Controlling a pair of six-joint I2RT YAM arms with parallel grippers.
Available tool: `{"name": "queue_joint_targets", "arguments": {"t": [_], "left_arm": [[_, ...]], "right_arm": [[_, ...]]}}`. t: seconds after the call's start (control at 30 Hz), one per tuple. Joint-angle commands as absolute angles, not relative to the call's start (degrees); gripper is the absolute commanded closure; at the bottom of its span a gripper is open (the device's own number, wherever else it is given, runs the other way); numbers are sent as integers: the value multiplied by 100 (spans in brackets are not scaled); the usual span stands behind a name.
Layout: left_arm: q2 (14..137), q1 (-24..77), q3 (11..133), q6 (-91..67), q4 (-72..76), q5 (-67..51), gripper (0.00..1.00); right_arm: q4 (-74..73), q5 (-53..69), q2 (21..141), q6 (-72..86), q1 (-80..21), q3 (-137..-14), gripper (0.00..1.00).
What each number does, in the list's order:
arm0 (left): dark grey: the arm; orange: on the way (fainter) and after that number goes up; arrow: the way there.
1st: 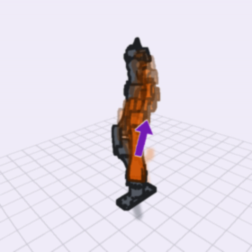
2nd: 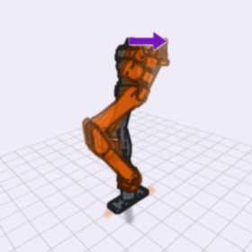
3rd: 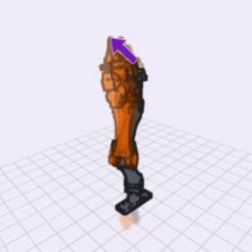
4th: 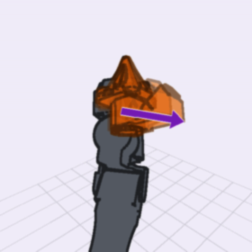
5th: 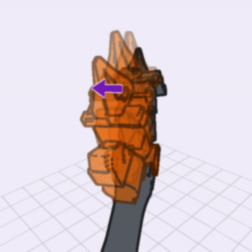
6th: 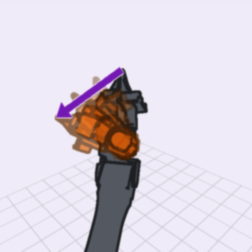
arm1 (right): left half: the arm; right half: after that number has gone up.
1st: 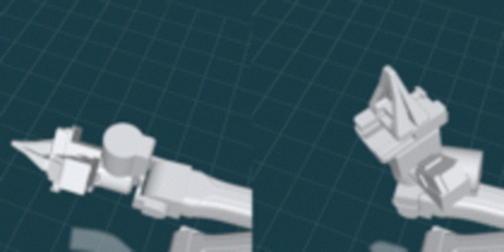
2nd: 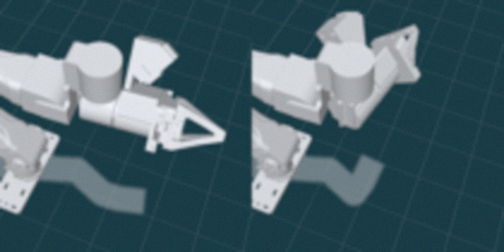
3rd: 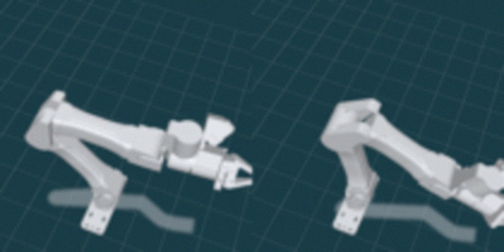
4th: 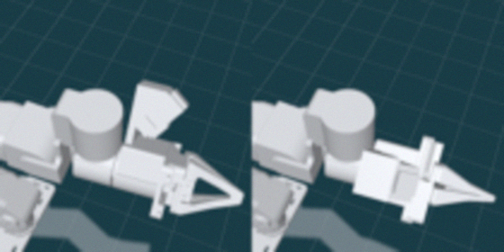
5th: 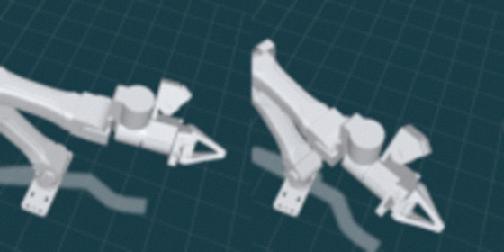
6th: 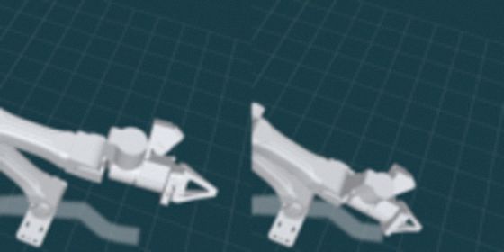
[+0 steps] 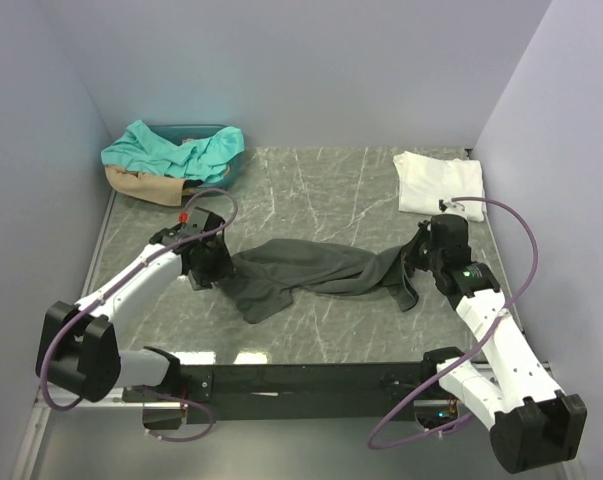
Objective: Fold and stack the t-shirts
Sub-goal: Flatten the tshirt out
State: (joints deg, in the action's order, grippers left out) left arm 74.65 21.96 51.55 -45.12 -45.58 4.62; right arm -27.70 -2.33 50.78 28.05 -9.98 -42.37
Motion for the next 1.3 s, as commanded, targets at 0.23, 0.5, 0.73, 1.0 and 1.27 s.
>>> {"name": "queue_joint_targets", "arguments": {"t": [0.23,0.5,0.73,1.0,1.27], "left_arm": [[7110,2889,3964,-4500,-3358,-650,44],[7435,3199,3683,-4597,-2954,-1116,44],[7804,3243,3823,-4509,-2874,-1090,45],[7832,3261,4043,-4438,-3085,-599,53],[7708,3252,4342,-4518,-3261,-106,51]], "right_arm": [[-2628,-141,4939,2848,-984,-4245,100],[-2680,-105,4975,2856,-976,-4298,100],[-2698,-132,4869,2900,-976,-4184,100],[-2760,-211,4702,2944,-967,-4078,100],[-2742,-220,4737,2944,-976,-4113,100]]}}
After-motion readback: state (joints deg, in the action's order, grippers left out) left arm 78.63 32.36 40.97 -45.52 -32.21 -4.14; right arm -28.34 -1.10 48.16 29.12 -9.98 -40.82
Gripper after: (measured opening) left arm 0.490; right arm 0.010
